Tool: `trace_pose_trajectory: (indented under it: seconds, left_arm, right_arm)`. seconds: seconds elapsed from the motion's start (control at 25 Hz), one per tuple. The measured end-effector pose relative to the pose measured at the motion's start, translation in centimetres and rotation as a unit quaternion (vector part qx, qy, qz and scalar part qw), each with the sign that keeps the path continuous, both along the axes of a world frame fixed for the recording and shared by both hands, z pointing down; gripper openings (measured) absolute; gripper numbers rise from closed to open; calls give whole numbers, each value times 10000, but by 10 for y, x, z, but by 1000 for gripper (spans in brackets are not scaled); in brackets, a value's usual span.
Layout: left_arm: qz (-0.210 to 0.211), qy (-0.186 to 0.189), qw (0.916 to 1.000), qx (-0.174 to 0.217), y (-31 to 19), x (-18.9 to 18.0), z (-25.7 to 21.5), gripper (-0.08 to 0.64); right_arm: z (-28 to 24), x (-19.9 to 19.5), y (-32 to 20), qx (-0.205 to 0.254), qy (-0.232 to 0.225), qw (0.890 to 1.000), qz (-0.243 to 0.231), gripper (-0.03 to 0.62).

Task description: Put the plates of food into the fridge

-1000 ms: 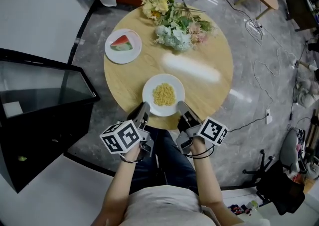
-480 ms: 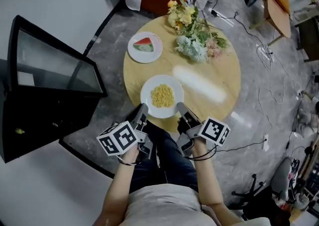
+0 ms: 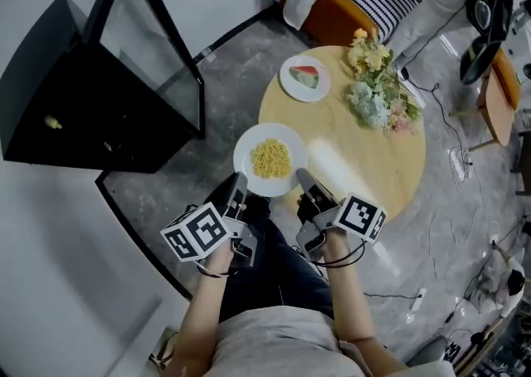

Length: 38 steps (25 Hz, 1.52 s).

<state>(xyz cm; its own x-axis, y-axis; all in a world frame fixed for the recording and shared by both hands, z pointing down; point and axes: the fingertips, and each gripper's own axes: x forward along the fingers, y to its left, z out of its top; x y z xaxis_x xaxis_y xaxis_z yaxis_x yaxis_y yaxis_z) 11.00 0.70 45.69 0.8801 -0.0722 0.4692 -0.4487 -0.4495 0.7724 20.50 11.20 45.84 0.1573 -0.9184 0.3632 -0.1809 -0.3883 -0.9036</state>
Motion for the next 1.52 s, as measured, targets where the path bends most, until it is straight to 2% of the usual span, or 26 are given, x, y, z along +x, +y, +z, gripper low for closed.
trace_pose_trajectory:
  seconds: [0.16,0.32,0.56,0.72,0.92,1.12,1.52]
  left_arm:
    - [-759,15,9970,142,-24,-44,-11,40]
    - [-1459,48,9891,183,-44,-88,-17,40]
    - [-2406,108,9705,135,-75,-152,-18,40]
    - [-2866,178,9579,66,-101,-189,-20,40]
    - [-3157,214,9486,59,-137,-225,-29,40]
    - [-3326,315,9425,62,-181,-242,-37,40]
    - [-3371,538,9399,22,-255,-250,-49,40]
  right_arm:
    - [-8,-29,-38,128,36,9974,-715,23]
    - [-11,-65,-73,230,-25,9907,-1341,23]
    - [-14,-117,-128,296,-34,9755,-2179,23]
    - [-20,-149,-166,337,9,9660,-2565,23]
    - [-28,-182,-208,401,-39,9605,-2754,21]
    - [-39,-199,-254,490,14,9586,-2804,21]
    - [-56,-206,-327,597,262,9603,-2713,21]
